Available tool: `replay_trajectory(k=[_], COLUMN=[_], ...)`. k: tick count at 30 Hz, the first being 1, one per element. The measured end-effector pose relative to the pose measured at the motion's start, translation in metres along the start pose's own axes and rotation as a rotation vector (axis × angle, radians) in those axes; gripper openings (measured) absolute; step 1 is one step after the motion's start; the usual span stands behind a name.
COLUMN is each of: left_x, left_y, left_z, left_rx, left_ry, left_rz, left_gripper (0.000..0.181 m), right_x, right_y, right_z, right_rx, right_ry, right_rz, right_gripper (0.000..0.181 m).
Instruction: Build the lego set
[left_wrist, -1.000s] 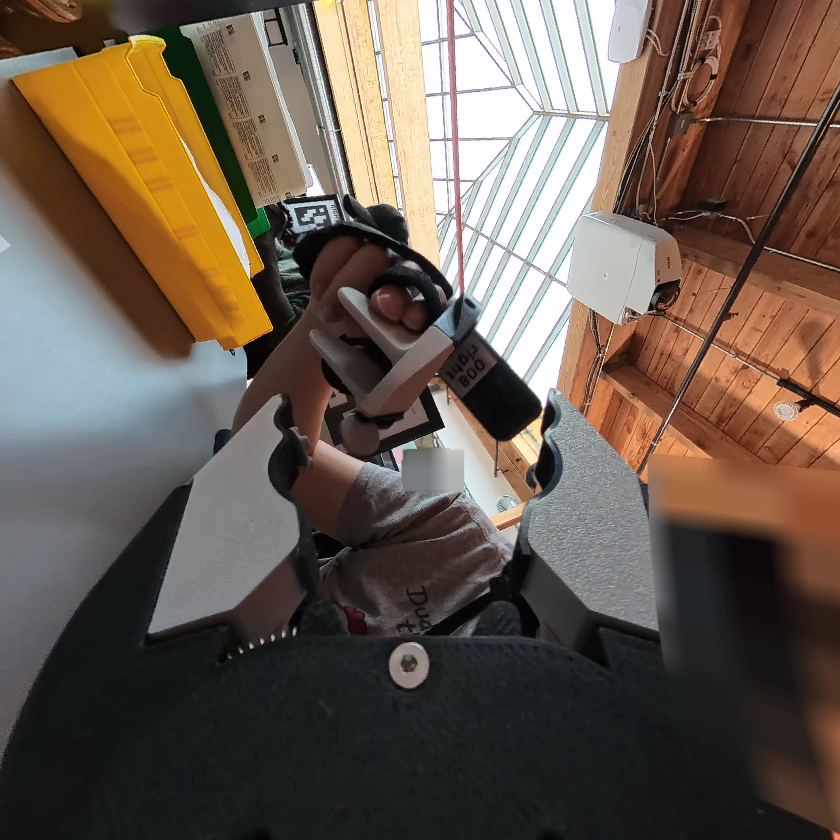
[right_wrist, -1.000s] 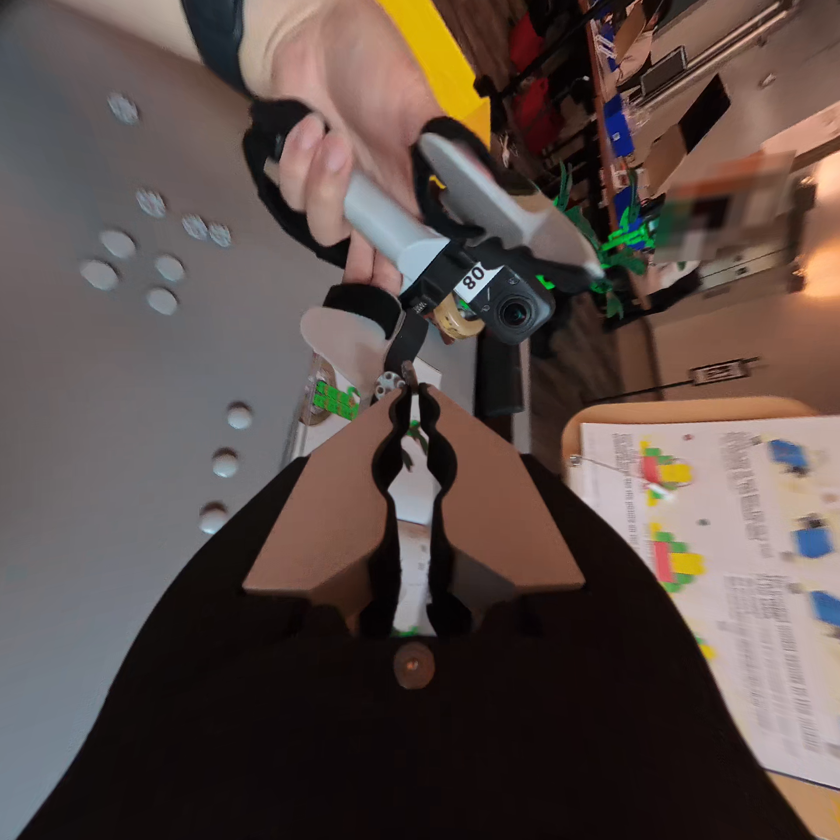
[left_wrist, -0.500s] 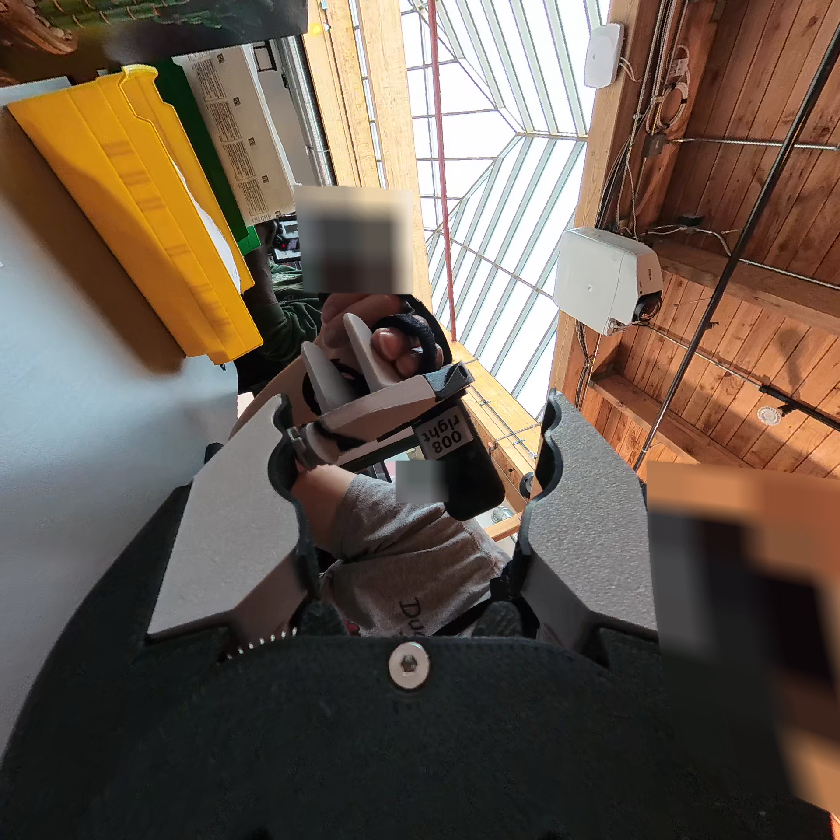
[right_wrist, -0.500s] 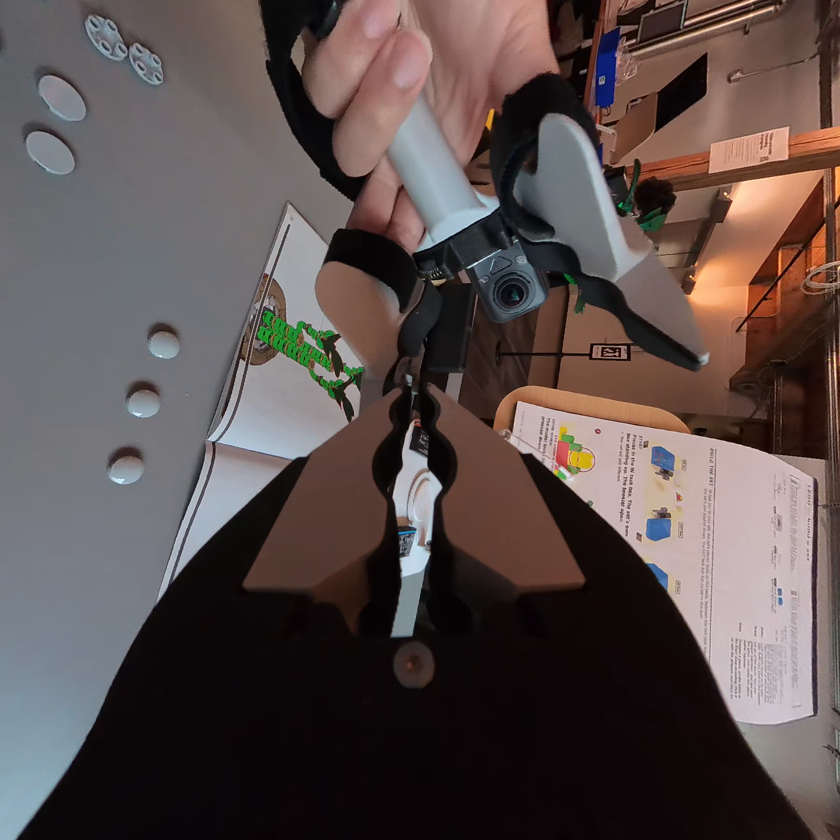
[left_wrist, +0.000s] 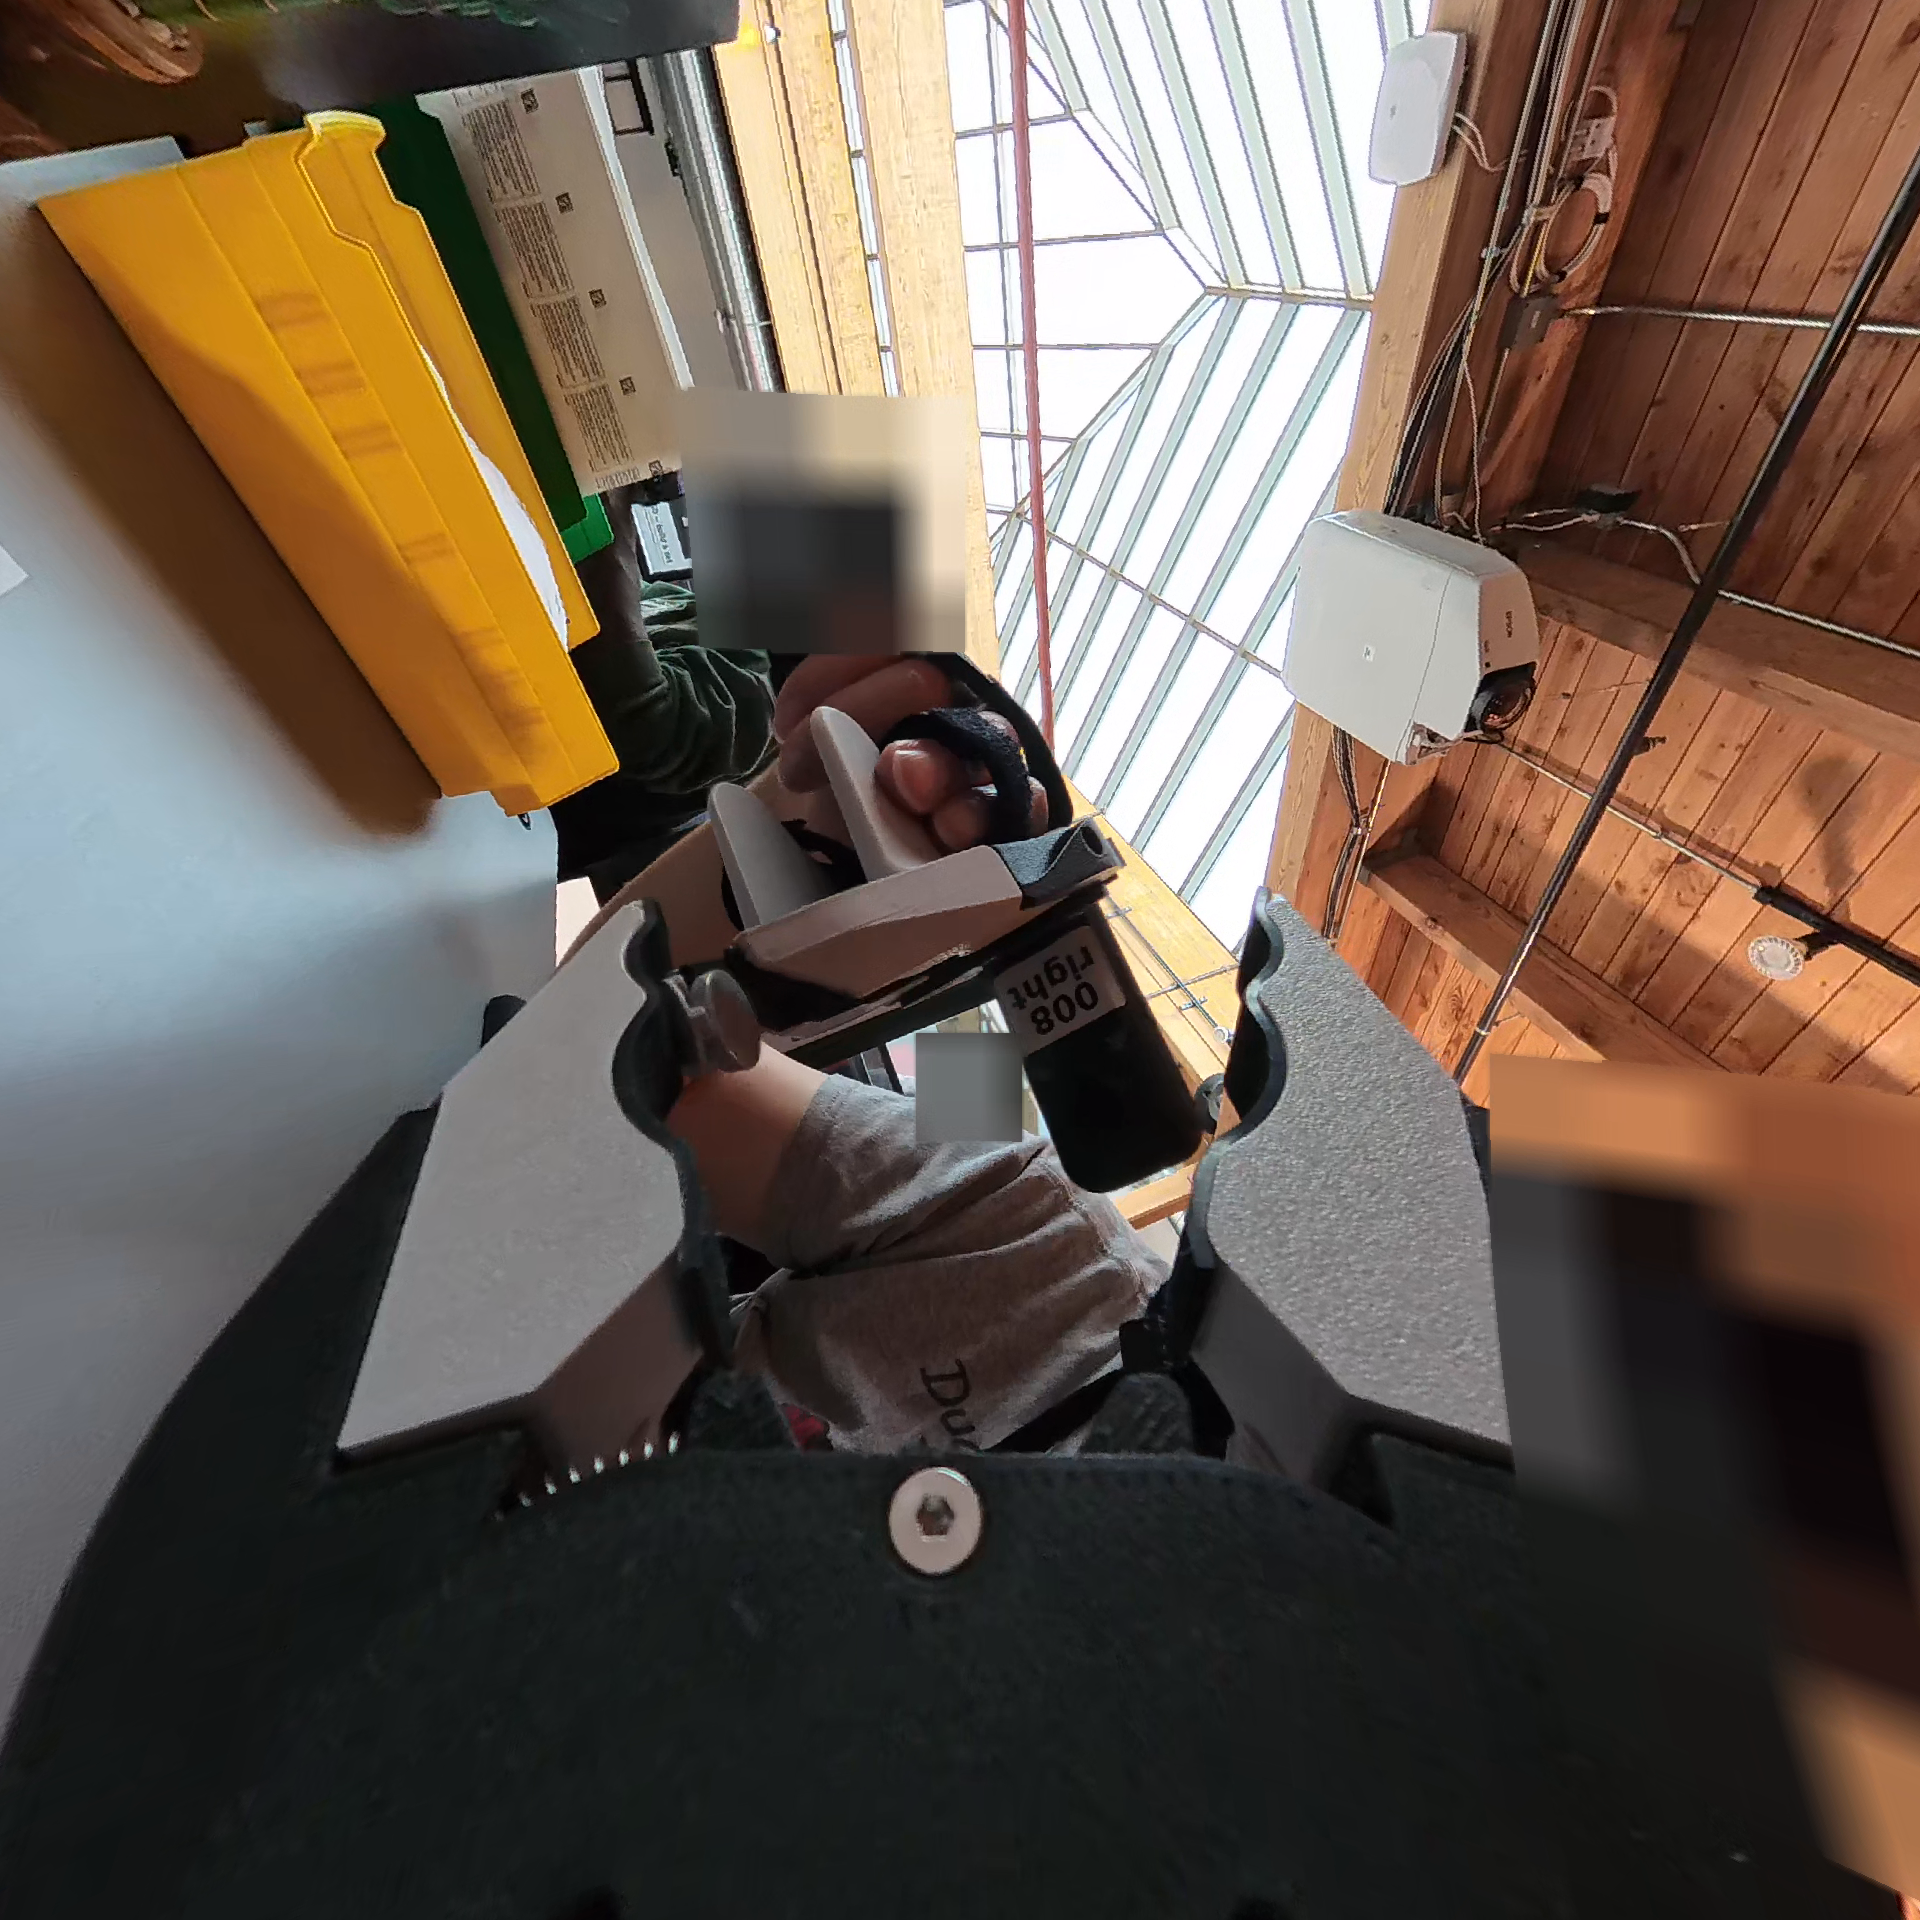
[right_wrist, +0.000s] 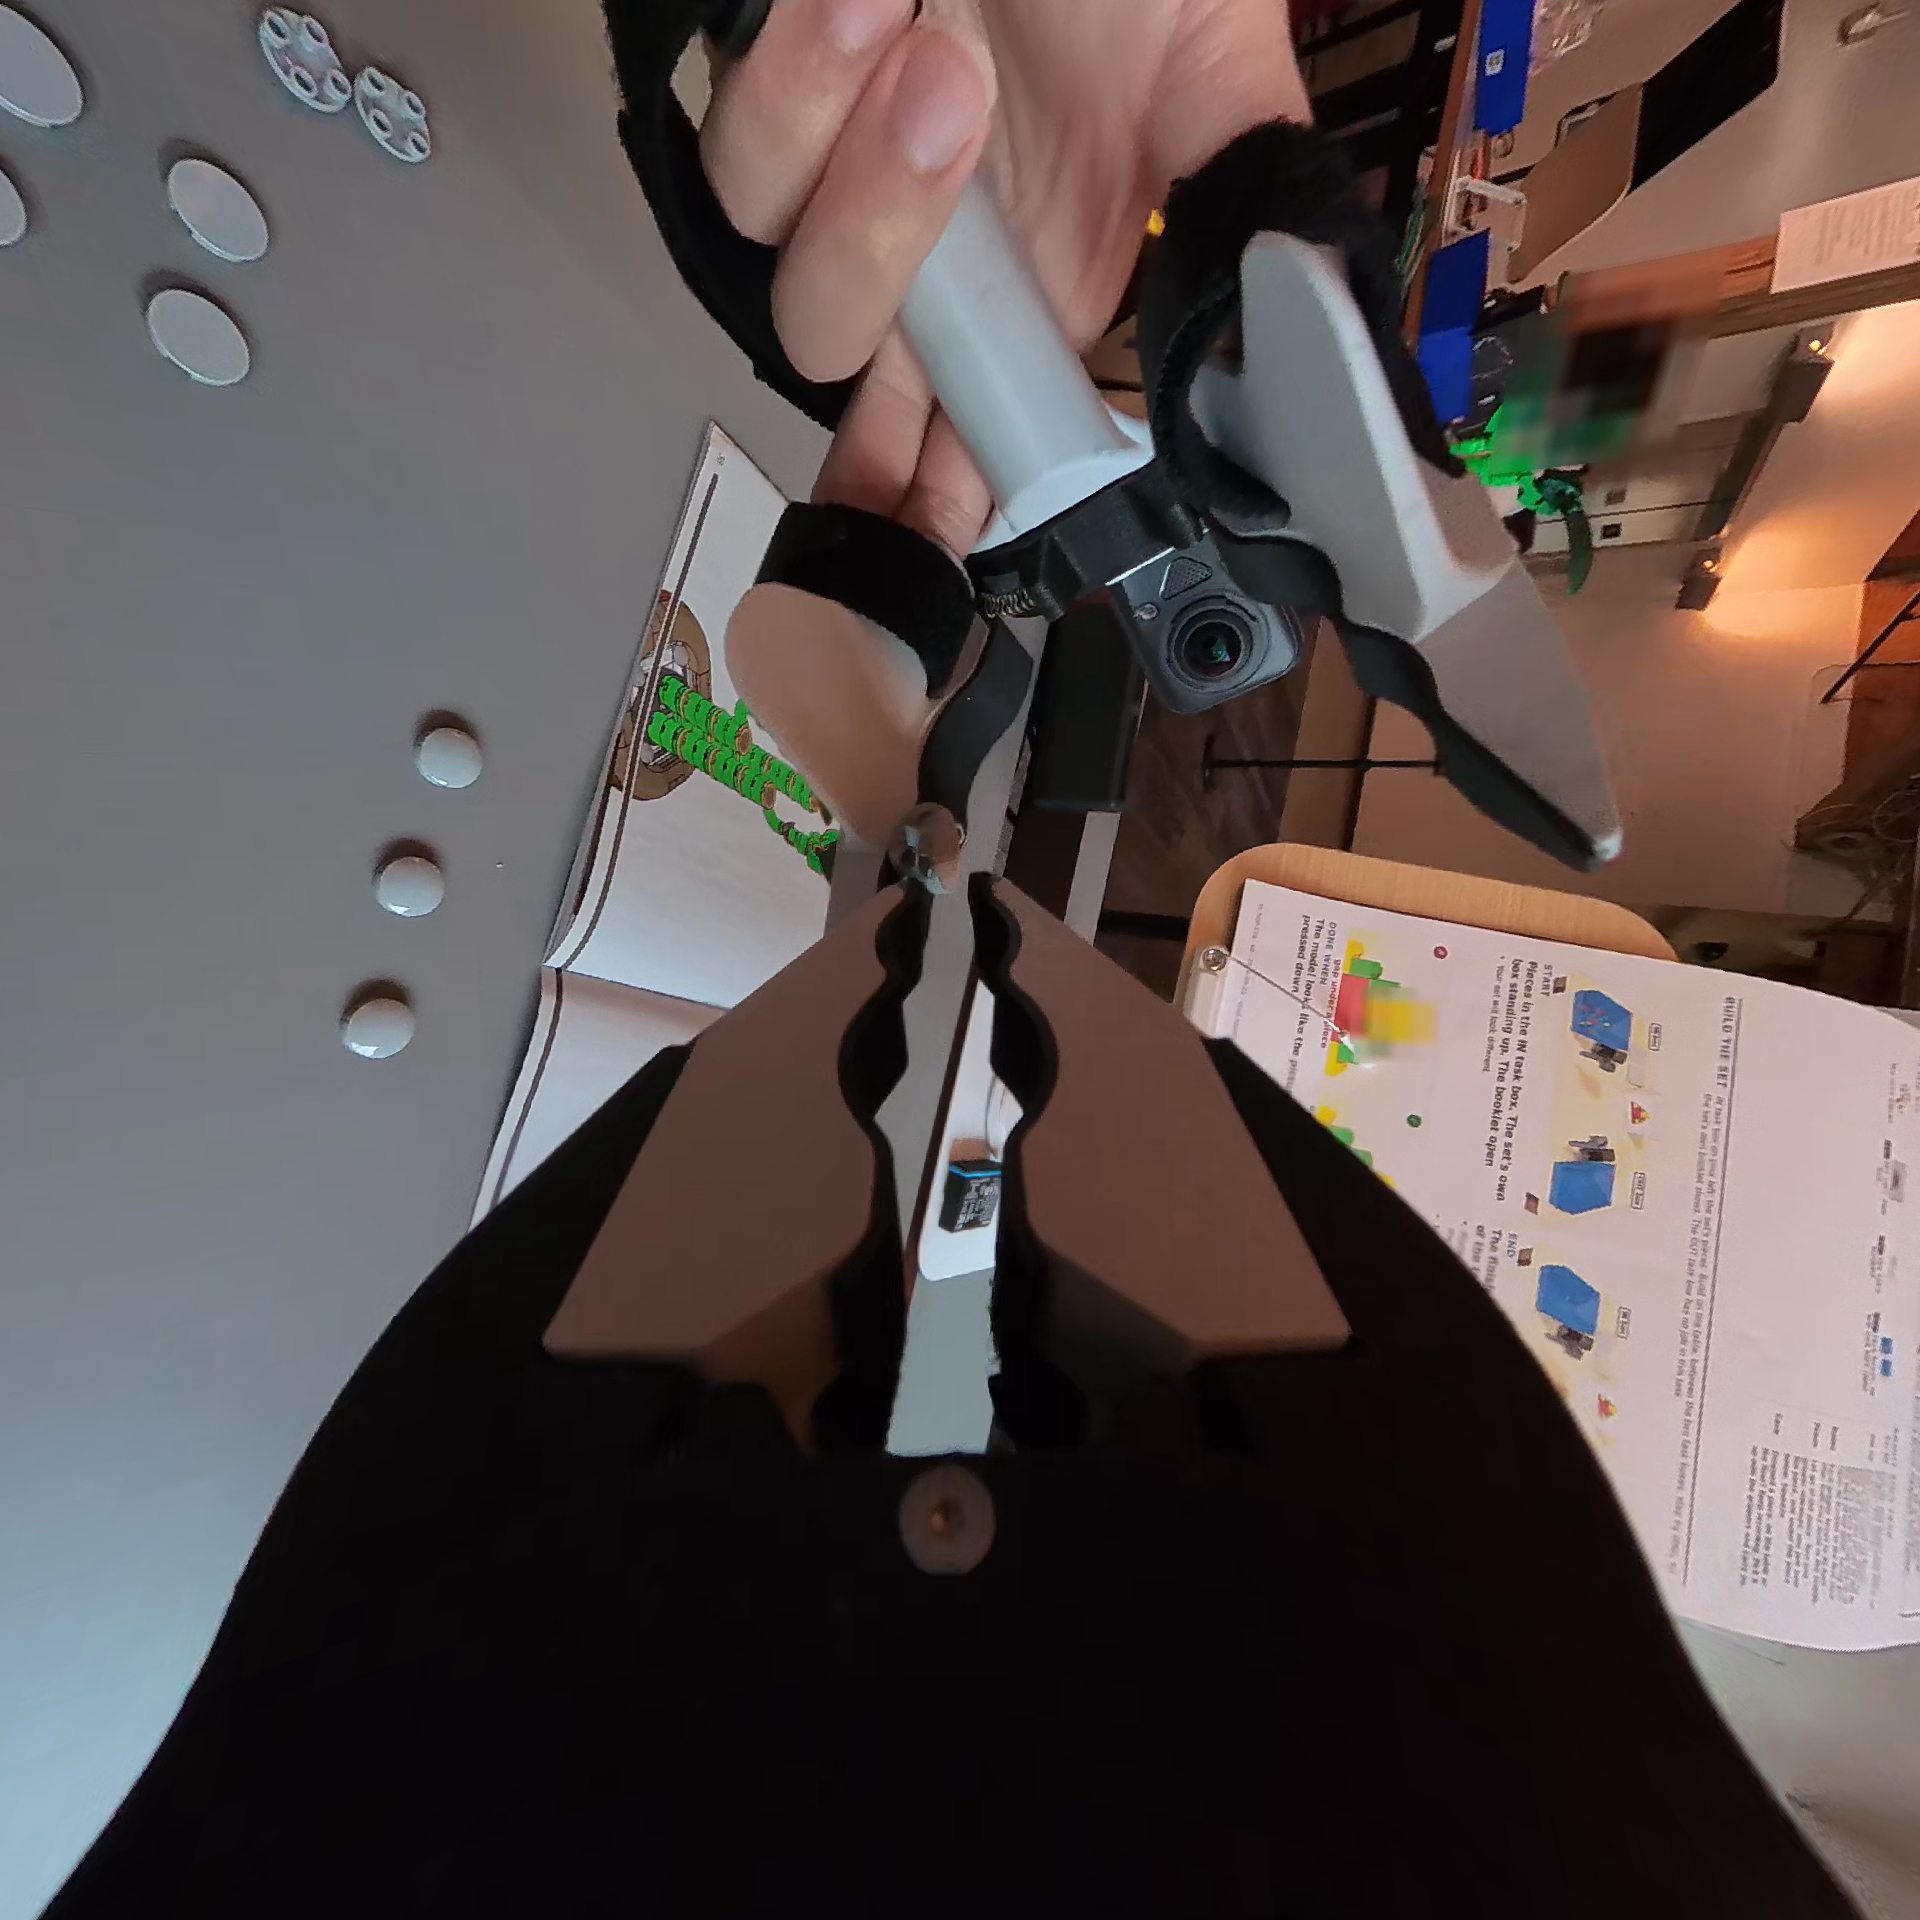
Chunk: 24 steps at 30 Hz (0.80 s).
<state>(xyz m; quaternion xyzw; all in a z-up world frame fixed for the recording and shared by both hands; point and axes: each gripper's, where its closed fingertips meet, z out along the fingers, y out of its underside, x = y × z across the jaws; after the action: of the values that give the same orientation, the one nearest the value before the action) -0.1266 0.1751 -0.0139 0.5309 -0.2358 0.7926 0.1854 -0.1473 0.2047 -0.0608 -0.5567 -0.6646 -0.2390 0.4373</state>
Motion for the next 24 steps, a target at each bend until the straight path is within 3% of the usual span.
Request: replay_trajectory(k=[14, 24], left_x=[-0.017, -0.029], left_y=[0.005, 0.007], left_z=[0.013, 0.022], left_rx=[-0.010, -0.005], left_ry=[0.015, 0.027], left_rz=[-0.078, -0.132], left_gripper=[0.104, 0.106], right_x=[-0.022, -0.033], right_y=[0.012, 0.023], right_z=[-0.009, -0.009], right_rx=[-0.082, -0.180], right_ry=[-0.181, -0.226], right_rz=[0.133, 0.101], right_gripper=[0.007, 0.007])
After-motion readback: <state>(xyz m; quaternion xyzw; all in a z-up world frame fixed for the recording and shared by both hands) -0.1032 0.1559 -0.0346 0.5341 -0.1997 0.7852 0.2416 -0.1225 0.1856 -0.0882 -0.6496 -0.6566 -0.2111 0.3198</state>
